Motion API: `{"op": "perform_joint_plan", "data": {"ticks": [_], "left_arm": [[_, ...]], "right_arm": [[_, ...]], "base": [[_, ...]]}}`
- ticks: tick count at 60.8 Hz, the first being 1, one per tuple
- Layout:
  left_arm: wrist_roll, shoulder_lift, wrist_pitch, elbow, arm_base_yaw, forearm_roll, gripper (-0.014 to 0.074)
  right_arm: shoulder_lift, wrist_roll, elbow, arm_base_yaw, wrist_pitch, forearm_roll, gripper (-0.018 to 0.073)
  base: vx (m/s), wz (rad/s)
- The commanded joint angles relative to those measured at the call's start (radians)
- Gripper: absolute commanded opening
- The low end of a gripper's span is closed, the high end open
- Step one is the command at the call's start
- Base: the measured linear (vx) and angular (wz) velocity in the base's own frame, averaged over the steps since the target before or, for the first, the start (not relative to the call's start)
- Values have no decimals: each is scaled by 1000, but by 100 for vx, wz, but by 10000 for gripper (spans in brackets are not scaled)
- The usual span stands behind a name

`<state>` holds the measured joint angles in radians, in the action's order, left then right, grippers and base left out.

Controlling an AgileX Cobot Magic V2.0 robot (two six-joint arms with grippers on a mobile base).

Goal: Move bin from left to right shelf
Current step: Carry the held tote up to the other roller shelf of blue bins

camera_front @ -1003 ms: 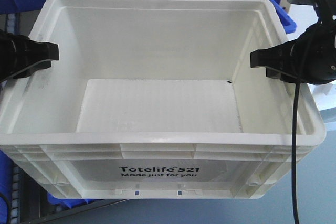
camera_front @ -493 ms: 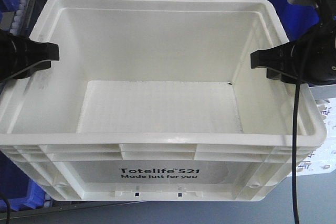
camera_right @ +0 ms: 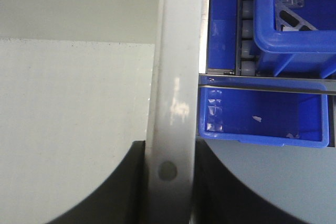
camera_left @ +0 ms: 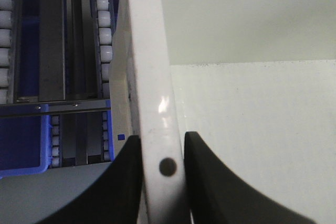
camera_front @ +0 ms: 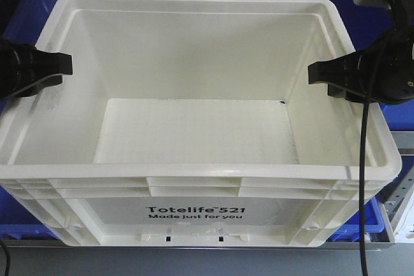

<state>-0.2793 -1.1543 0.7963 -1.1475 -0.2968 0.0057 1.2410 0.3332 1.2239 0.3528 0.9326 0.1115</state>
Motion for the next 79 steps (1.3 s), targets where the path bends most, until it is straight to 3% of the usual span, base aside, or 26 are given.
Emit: {"op": "perform_joint_plan", "data": {"ticks": [1, 79], "left_arm": [[29, 40, -104, -41, 4, 39, -6], [29, 40, -104, -41, 4, 39, -6]], "right_arm": [[-36, -5, 38, -17, -107, 94, -9], [-36, -5, 38, -17, -107, 94, -9]], "base": [[2, 19], [3, 9]]}}
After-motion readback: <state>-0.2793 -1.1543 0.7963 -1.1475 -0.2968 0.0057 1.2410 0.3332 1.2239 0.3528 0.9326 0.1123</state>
